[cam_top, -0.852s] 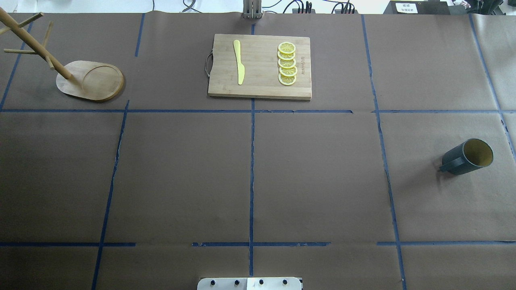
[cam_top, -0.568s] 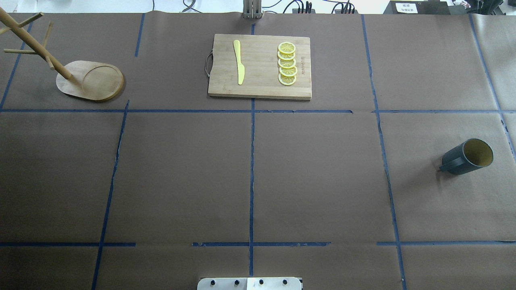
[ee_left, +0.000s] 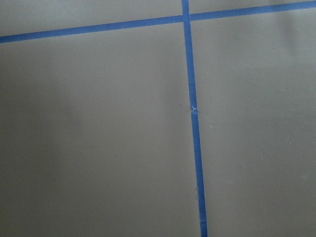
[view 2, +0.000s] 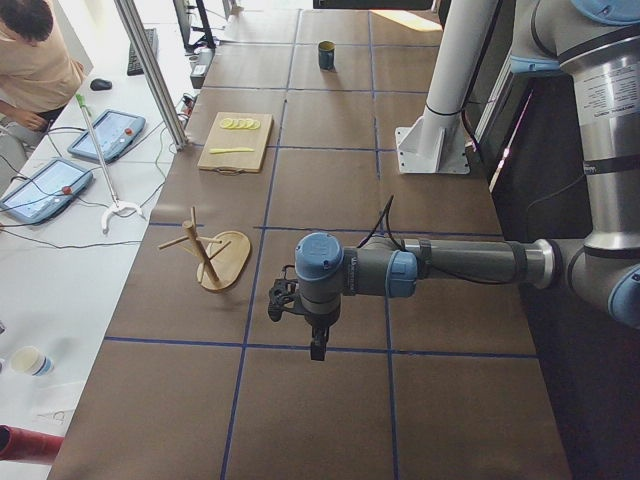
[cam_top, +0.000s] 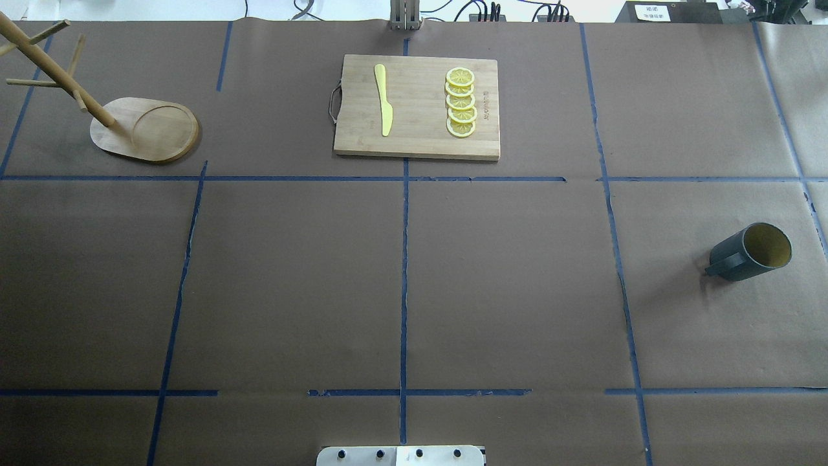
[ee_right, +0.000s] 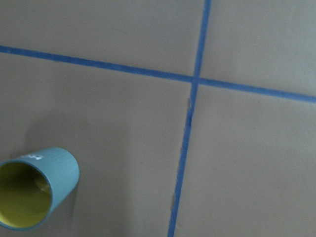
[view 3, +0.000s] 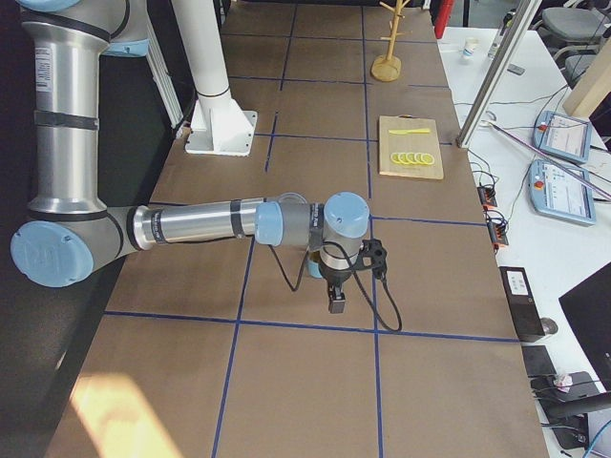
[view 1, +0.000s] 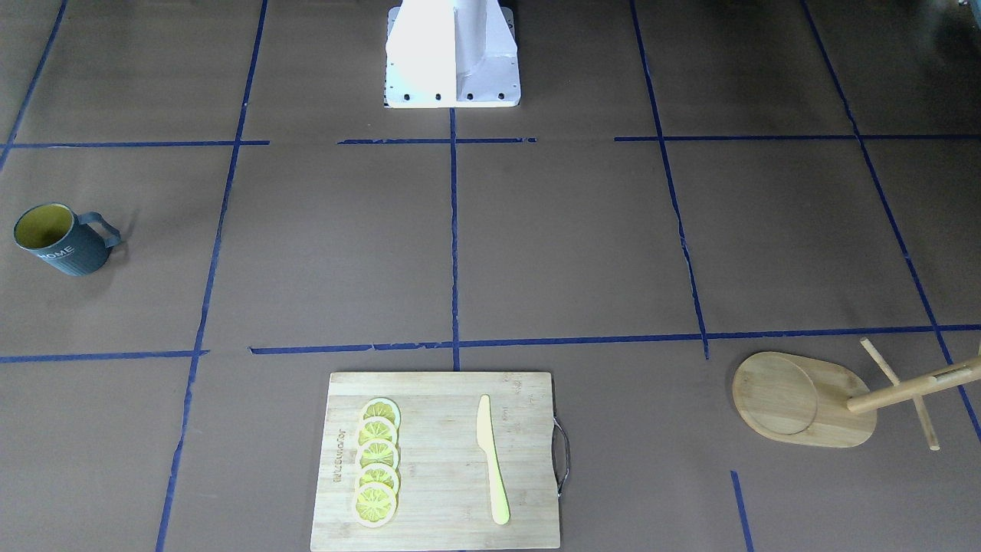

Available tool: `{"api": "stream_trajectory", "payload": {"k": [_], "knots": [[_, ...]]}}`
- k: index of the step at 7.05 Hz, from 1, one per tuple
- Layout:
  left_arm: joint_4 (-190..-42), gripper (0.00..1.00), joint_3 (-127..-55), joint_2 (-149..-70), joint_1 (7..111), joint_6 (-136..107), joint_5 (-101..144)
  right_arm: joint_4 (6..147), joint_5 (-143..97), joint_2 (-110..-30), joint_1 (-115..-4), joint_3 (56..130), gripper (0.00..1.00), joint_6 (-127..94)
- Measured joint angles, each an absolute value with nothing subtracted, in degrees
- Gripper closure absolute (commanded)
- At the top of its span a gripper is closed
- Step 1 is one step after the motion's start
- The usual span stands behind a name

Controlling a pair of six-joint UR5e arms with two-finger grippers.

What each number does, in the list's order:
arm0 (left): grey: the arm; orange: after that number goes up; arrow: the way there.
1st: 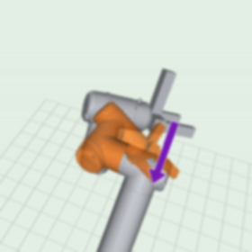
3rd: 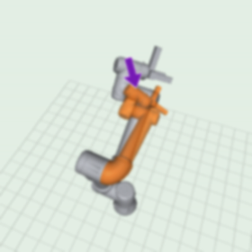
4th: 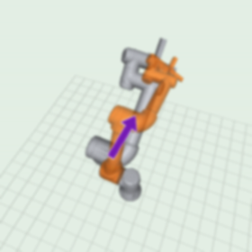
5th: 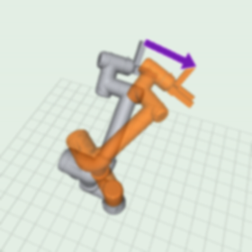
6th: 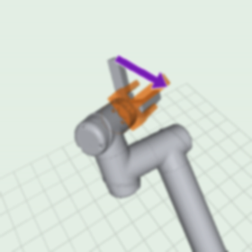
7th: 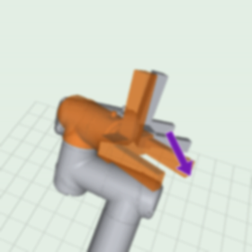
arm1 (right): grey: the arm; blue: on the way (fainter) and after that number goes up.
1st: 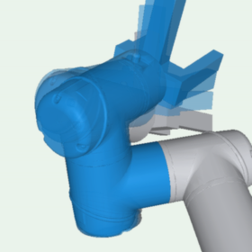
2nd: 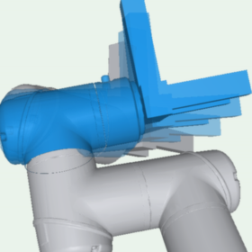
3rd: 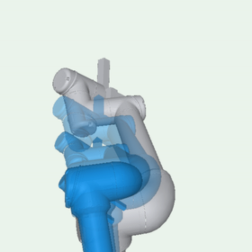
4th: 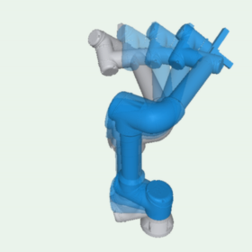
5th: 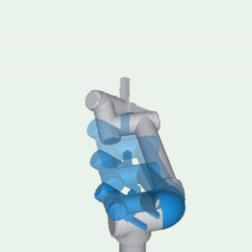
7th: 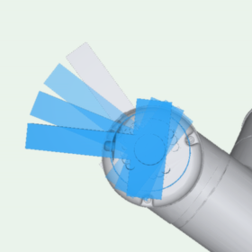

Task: Hang cup on storage rack
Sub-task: 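Lower the right gripper onto the teal mug's rim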

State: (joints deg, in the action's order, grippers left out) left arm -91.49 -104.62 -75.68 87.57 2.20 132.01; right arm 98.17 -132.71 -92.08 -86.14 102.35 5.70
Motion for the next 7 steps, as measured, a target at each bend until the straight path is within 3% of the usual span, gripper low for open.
{"api": "stream_trajectory", "payload": {"k": [4,7], "knots": [[-91.49,0.00,-105.22,-75.67,87.56,2.20,132.01,88.88,-137.02,-88.03,-78.14,101.66,0.00,0.37],[-91.50,0.00,-105.21,-75.67,87.54,2.20,132.01,70.37,-133.65,-93.58,-70.37,101.77,0.00,-13.65]]}}
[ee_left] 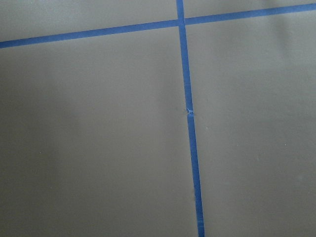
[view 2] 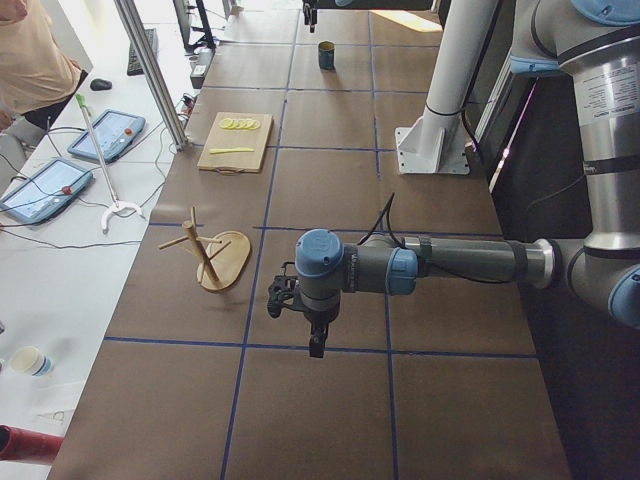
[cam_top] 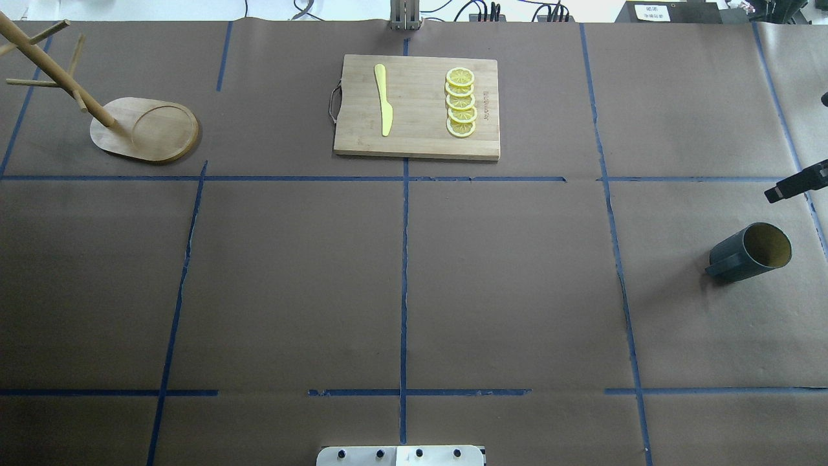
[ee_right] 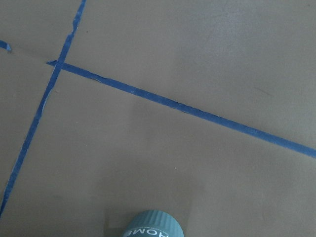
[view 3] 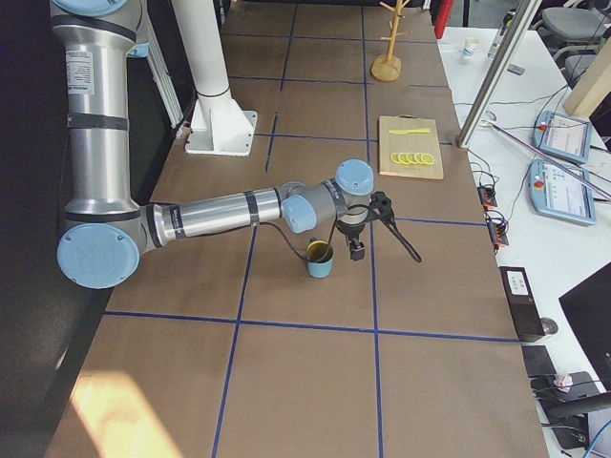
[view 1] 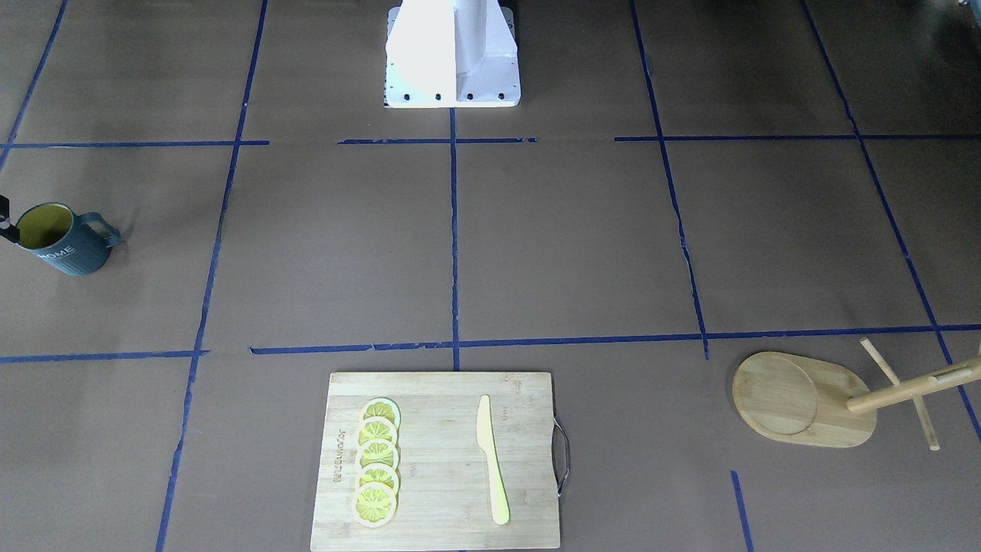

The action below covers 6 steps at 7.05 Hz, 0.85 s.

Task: Hang cup on storage rack
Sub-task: 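Lower the right gripper onto the teal mug's rim, then grip the teal mug with the right gripper and lift it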

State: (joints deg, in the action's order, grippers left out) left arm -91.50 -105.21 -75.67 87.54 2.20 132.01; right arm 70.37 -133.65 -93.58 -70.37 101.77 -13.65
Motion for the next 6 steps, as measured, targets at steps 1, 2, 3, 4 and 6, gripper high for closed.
{"api": "stream_trajectory", "payload": {"k": [1,2,3,4,6], "knots": [[-91.49,0.00,-105.21,-75.67,87.54,2.20,132.01,65.51,-132.30,-95.90,-68.72,101.65,0.00,-16.63],[-91.49,0.00,-105.21,-75.67,87.51,2.20,132.01,62.84,-131.07,-97.62,-67.20,101.57,0.00,-18.23],[-91.49,0.00,-105.20,-75.67,87.48,2.20,132.01,61.64,-130.25,-98.43,-65.94,101.00,0.00,-18.84],[-91.49,0.00,-105.21,-75.68,87.48,2.20,132.01,61.21,-129.77,-98.66,-64.75,99.85,0.00,-18.94],[-91.49,0.00,-104.94,-75.67,87.45,2.20,132.01,61.06,-129.31,-98.63,-62.87,97.32,0.59,-18.80]]}}
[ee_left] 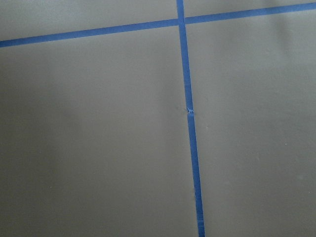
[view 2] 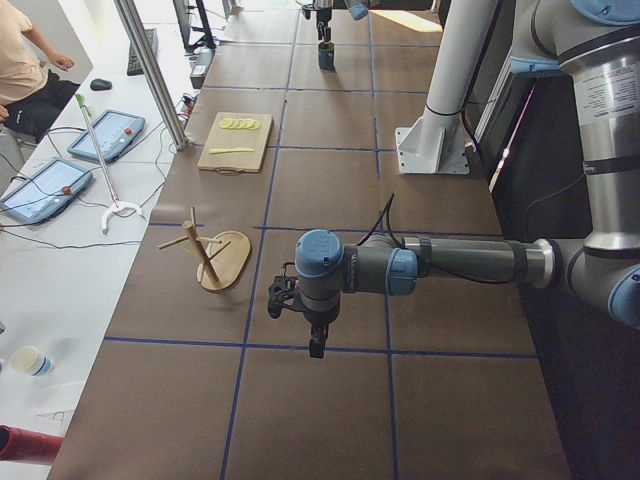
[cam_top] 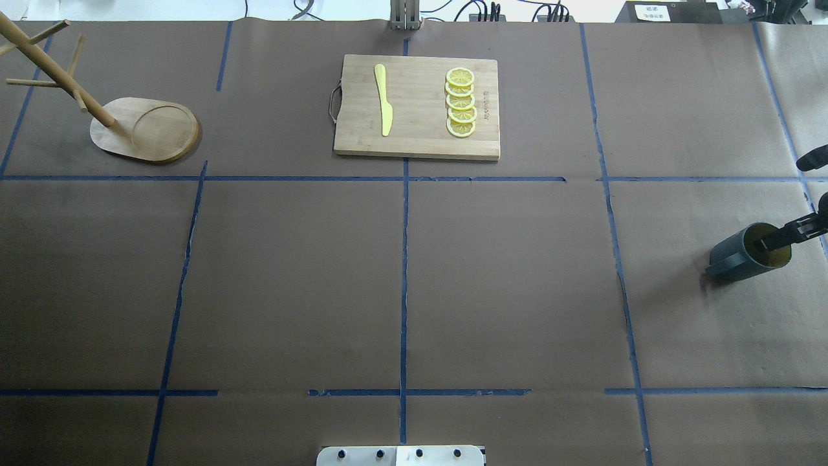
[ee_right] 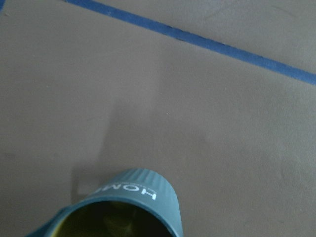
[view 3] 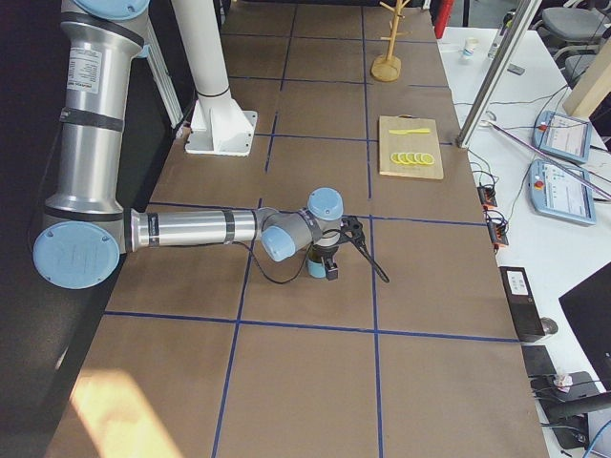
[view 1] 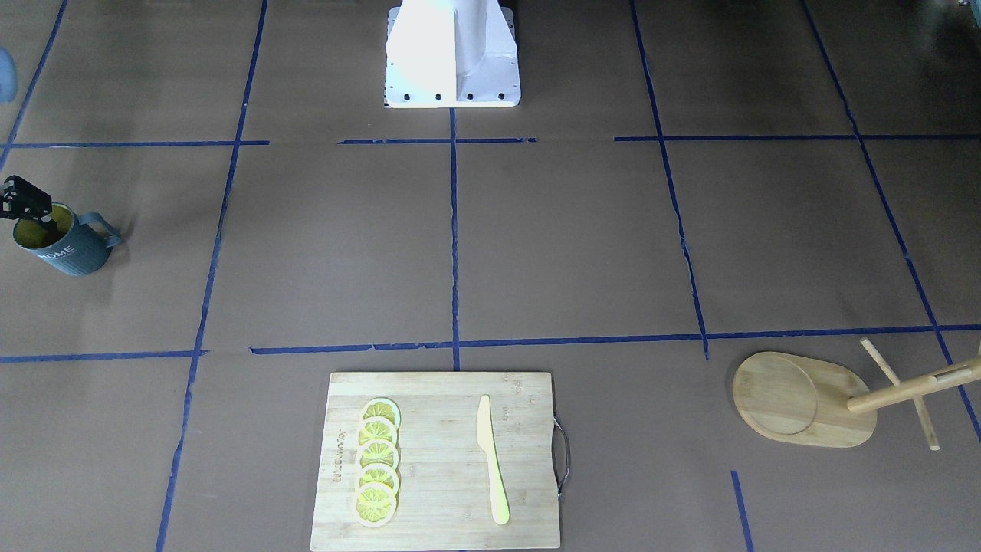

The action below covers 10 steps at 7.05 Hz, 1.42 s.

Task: Hang cup on storage rack
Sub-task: 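Grip the teal mug with the right gripper and lift it, then carry the teal mug toward the table center and set it down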

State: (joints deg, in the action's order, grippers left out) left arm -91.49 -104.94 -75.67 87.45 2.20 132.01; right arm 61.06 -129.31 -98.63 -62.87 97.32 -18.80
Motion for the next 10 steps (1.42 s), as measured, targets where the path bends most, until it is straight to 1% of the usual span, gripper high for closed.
{"api": "stream_trajectory", "payload": {"k": [1,2,6,8,9,10], "knots": [[-91.49,0.00,-104.73,-75.67,87.40,2.20,132.01,61.00,-129.17,-98.38,-62.16,95.66,0.97,-18.83],[-91.49,0.00,-104.62,-75.67,87.38,2.20,132.01,60.48,-129.10,-98.20,-61.78,94.63,1.00,-18.97],[-91.50,0.00,-104.42,-75.60,87.30,2.20,132.01,58.79,-129.61,-98.06,-61.61,95.03,1.00,-21.90],[-91.49,0.00,-104.42,-75.59,87.28,2.20,132.01,60.47,-130.86,-97.50,-61.17,98.91,1.00,-26.68],[-91.49,0.00,-104.39,-75.58,87.28,2.20,132.01,62.10,-130.98,-96.28,-59.38,101.63,1.00,-32.62],[-91.50,0.00,-104.37,-75.58,87.28,2.20,132.01,64.81,-130.26,-93.34,-55.78,104.29,1.00,-40.53]]}}
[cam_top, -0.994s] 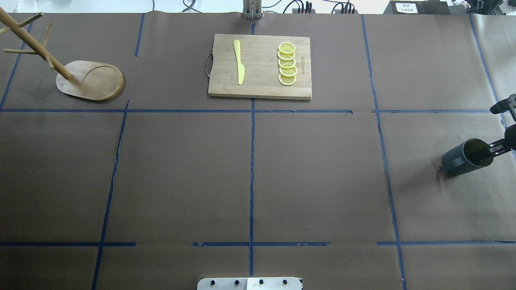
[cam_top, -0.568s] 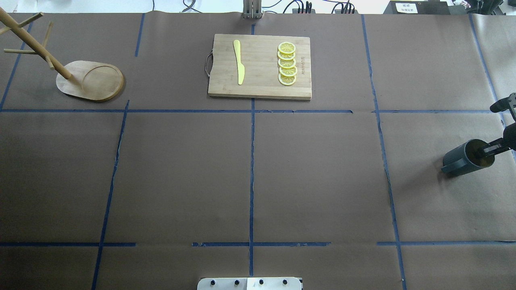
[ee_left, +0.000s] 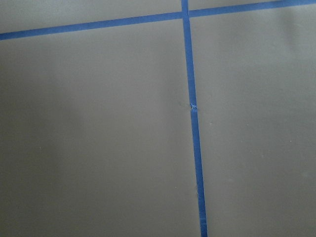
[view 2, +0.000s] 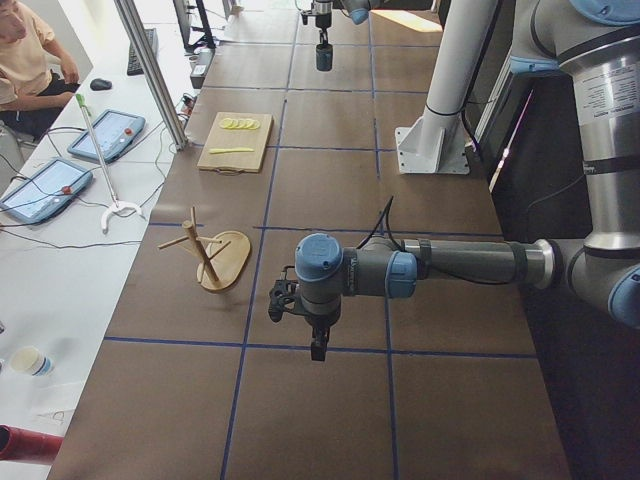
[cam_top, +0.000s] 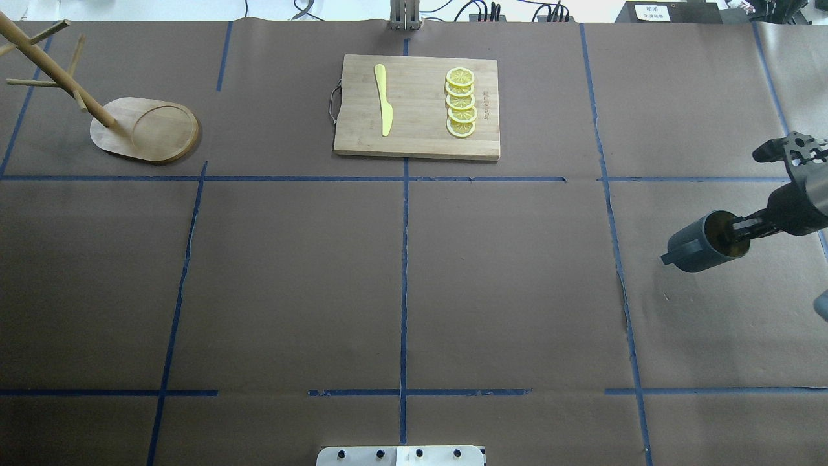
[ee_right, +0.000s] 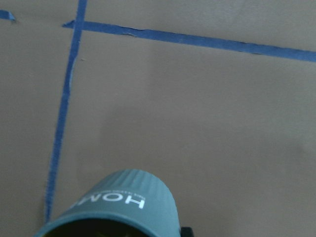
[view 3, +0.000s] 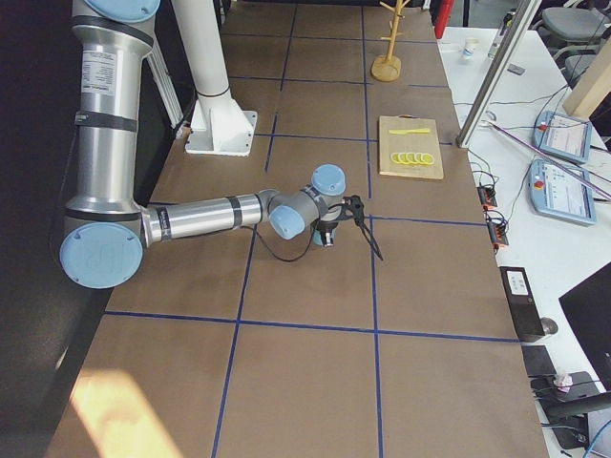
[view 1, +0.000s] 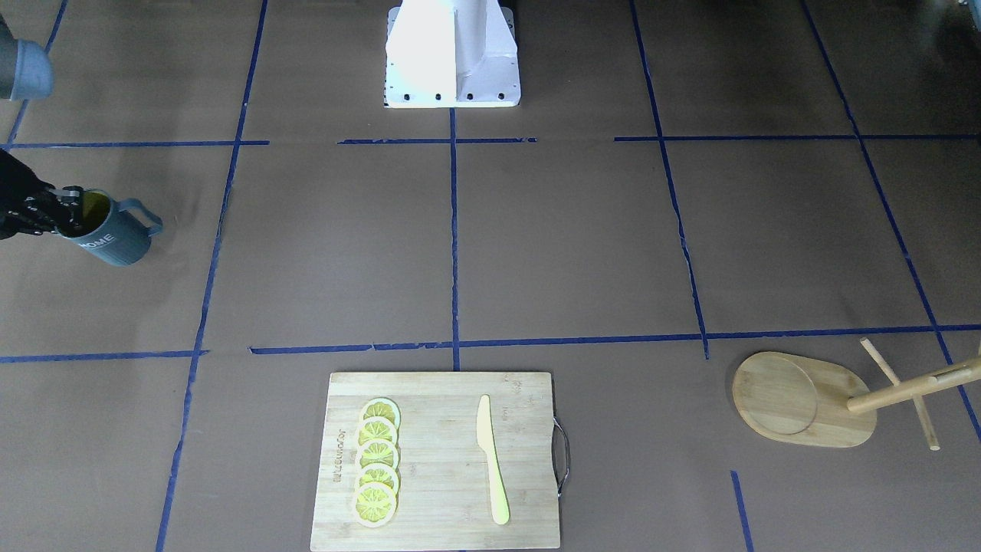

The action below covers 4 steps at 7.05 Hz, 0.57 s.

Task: Hang cup on storage rack
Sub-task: 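Carry the teal mug toward the table center and set it down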

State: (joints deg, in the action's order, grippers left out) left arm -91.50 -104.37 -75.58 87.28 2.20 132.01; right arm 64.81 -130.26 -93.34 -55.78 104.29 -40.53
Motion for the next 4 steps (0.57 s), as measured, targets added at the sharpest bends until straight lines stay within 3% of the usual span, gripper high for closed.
{"api": "stream_trajectory", "payload": {"k": [4], "knots": [[-91.50,0.00,-104.28,-75.59,87.22,2.20,132.01,90.10,-116.77,-65.57,-36.68,107.18,1.00,-64.33]]}}
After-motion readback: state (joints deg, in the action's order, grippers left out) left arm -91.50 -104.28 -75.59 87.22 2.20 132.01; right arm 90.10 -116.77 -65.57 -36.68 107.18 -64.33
